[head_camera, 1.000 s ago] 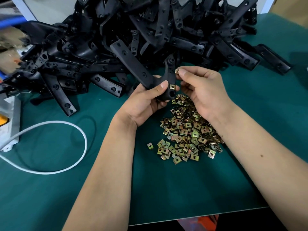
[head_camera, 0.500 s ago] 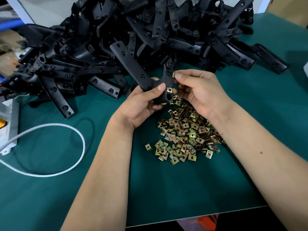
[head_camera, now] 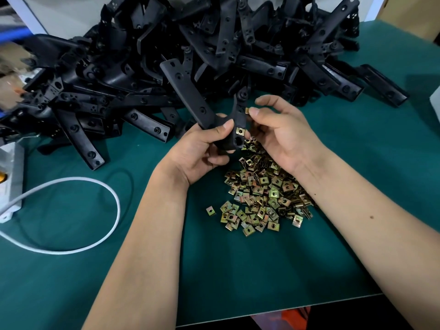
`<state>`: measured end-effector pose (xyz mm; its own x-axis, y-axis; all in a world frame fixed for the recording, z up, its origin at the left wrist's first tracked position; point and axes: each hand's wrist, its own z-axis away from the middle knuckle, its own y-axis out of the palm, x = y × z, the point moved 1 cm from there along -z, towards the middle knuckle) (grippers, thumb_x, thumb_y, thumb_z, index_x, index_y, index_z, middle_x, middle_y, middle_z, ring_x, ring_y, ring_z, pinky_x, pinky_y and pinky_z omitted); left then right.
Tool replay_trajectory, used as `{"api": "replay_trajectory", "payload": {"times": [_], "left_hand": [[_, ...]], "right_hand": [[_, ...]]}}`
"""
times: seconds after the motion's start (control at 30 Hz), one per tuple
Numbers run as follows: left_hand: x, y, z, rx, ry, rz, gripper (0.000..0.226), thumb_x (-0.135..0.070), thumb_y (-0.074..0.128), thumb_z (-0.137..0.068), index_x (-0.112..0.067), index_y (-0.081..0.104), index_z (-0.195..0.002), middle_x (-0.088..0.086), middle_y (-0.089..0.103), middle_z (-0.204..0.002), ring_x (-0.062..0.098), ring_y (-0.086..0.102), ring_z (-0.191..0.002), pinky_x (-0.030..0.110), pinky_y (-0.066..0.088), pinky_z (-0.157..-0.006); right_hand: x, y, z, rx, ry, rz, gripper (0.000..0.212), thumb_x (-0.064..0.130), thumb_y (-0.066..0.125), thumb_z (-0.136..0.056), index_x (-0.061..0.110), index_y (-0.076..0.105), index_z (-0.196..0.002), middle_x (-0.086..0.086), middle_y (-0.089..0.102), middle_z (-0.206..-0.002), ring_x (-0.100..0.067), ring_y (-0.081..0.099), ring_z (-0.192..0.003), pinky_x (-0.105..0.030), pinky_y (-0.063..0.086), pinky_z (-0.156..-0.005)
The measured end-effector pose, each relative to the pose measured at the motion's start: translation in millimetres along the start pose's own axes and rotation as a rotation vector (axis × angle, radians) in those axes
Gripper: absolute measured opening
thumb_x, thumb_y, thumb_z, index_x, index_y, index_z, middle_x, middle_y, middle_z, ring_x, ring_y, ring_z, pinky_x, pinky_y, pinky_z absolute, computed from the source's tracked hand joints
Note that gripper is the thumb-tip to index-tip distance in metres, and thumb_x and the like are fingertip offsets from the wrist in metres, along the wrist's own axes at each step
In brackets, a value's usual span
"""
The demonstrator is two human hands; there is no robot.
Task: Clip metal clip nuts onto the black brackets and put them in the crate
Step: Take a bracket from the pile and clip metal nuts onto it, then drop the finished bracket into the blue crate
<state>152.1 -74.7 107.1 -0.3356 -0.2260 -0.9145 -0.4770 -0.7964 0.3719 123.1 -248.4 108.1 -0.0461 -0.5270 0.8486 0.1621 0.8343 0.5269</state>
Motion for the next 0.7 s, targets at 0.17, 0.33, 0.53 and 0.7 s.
{"api": "replay_trajectory", "payload": {"times": [0.17,0.33,0.53,0.7], "left_hand": [[0.5,2.5,-1.0,0.0,-0.03,-0.029,0.017,-0.023,0.072,-0.084,-0.014,0.067,-0.098,0.011,0.074,-0.091,0.012,0.056,-0.065,0.014,0.027,-0.038],[-0.1,4.0,-0.6,0.019,-0.048,-0.057,0.017,-0.024,0.071,-0.085,-0.015,0.068,-0.098,0.01,0.075,-0.091,0.011,0.056,-0.061,0.014,0.027,-0.037],[-3.6,5.3,0.2,0.004,-0.026,-0.15,0.014,-0.024,0.071,-0.086,-0.015,0.065,-0.094,0.007,0.075,-0.087,0.012,0.056,-0.058,0.015,0.024,-0.037],[-2.3,9.7,-1.3,-0.098,0.044,-0.244,0.017,-0.018,0.069,-0.096,-0.012,0.055,-0.105,0.023,0.06,-0.101,0.012,0.054,-0.057,0.016,0.026,-0.039]], "right_hand": [[-3.9,2.4,1.6,0.014,0.024,-0.049,0.02,-0.008,0.065,-0.091,0.012,0.063,-0.094,-0.01,0.066,-0.084,-0.019,0.065,-0.072,-0.031,0.05,-0.058],[-5.3,3.1,2.2,0.041,0.017,-0.046,0.02,-0.007,0.065,-0.092,0.013,0.062,-0.092,-0.005,0.066,-0.079,-0.016,0.065,-0.069,-0.029,0.048,-0.052],[-0.3,1.7,3.2,0.055,0.017,0.015,0.019,-0.006,0.065,-0.093,0.012,0.062,-0.097,-0.005,0.068,-0.083,-0.019,0.065,-0.075,-0.031,0.049,-0.055],[3.4,0.1,0.7,-0.071,-0.081,0.344,0.02,0.004,0.073,-0.092,0.008,0.065,-0.109,-0.011,0.07,-0.088,-0.022,0.071,-0.086,-0.039,0.059,-0.084]]}}
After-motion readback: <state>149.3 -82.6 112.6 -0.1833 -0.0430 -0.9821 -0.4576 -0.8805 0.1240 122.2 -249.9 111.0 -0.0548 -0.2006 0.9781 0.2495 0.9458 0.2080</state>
